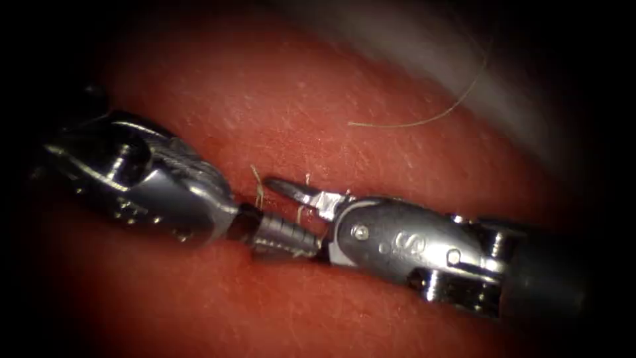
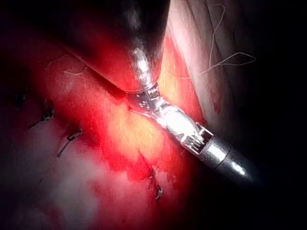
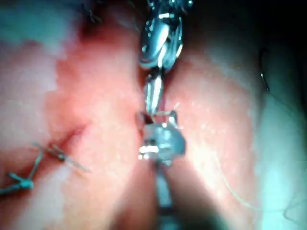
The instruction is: Wound Closure
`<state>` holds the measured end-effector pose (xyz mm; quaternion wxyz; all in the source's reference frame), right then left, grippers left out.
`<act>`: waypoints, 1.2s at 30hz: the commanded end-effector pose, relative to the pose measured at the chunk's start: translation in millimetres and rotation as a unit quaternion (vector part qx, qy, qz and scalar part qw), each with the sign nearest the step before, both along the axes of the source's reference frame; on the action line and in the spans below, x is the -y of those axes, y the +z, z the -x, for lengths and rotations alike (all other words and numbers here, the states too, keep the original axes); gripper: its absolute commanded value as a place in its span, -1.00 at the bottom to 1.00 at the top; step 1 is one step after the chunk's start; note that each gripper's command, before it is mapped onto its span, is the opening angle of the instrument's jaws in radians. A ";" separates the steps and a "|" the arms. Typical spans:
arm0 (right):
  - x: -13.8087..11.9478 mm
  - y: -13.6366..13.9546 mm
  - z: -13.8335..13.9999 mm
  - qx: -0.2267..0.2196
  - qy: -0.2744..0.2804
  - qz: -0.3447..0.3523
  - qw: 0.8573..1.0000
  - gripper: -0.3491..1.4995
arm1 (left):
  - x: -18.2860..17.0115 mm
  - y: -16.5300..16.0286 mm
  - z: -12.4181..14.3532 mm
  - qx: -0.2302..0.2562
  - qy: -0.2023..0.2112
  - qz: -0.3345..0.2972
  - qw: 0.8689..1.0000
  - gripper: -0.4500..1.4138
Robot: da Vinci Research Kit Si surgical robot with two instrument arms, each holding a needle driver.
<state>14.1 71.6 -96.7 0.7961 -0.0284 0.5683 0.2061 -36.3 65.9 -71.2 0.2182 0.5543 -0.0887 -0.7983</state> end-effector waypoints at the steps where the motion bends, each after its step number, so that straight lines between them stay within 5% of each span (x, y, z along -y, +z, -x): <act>1: 0.0 0.6 -0.6 -0.001 -0.005 0.000 1.000 0.52 | 0.2 0.5 0.4 0.000 0.000 0.000 1.000 -0.89; 3: 0.0 0.8 -0.5 -0.003 -0.015 -0.002 1.000 0.27 | 0.2 0.5 0.4 0.000 0.000 0.000 1.000 -0.89; 4: 0.0 0.9 -0.4 -0.003 -0.023 -0.005 1.000 -0.02 | 0.2 0.5 0.4 0.000 0.000 0.000 1.000 -0.89; 5: 0.1 1.0 -0.2 -0.007 -0.036 -0.006 0.999 -0.80 | 0.3 0.5 0.4 0.000 0.001 0.000 1.000 -0.89; 6: 0.2 1.1 -0.2 -0.008 -0.040 -0.006 0.999 -0.95 | 0.3 0.5 0.3 0.000 0.001 0.000 1.000 -0.89; 16: -0.2 1.5 0.7 -0.007 -0.071 0.012 0.997 -1.00 | 0.5 0.3 0.2 0.001 0.001 -0.001 1.000 -0.89; 19: -0.3 0.0 0.5 -0.006 -0.021 -0.018 1.000 0.95 | 0.2 -1.0 -1.6 0.004 0.003 -0.004 1.000 -0.89; 24: 0.0 -2.9 2.9 -0.019 -0.020 -0.033 0.999 0.99 | -1.1 -3.0 -5.4 -0.003 -0.011 -0.004 1.000 -0.89; 28: -0.2 -5.3 7.3 -0.035 -0.025 -0.039 0.998 0.99 | -3.4 -2.7 -10.0 -0.020 -0.036 -0.011 0.999 -0.89; 36: -1.3 -5.0 9.5 -0.030 -0.005 -0.038 0.999 0.99 | -4.5 0.3 -15.4 -0.053 -0.097 -0.057 0.992 -0.89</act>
